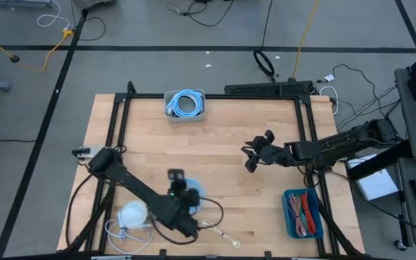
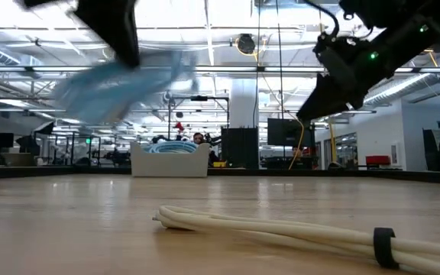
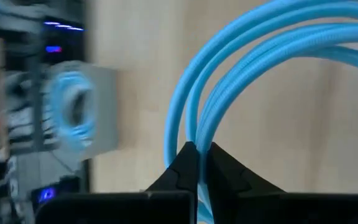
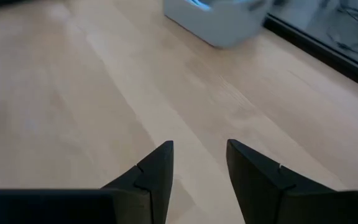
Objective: Pick & Place USB Port
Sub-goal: Put the blue HDMI cable into the gray bin
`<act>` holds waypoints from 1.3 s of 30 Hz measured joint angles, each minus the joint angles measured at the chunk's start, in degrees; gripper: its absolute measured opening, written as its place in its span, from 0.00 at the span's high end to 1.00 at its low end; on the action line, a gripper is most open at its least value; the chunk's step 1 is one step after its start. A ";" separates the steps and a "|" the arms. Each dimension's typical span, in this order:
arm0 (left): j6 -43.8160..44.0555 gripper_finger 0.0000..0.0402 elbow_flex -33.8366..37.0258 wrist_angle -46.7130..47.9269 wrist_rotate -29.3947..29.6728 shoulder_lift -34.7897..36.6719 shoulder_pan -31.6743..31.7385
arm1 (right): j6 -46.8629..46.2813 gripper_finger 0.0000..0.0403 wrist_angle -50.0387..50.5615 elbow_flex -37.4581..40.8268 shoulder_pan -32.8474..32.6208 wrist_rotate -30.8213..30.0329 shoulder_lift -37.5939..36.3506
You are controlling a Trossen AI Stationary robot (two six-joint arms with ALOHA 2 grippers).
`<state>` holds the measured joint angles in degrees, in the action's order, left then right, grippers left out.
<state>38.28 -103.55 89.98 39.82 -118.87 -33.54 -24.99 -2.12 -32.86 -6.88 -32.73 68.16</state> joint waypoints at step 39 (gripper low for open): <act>45.89 0.98 0.27 -0.05 34.21 9.06 11.17 | 41.17 0.65 -87.54 -0.77 -15.76 -12.41 29.36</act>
<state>84.17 -103.28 89.93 74.03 -109.81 -22.37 16.18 -89.66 -33.63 -22.64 -45.14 97.52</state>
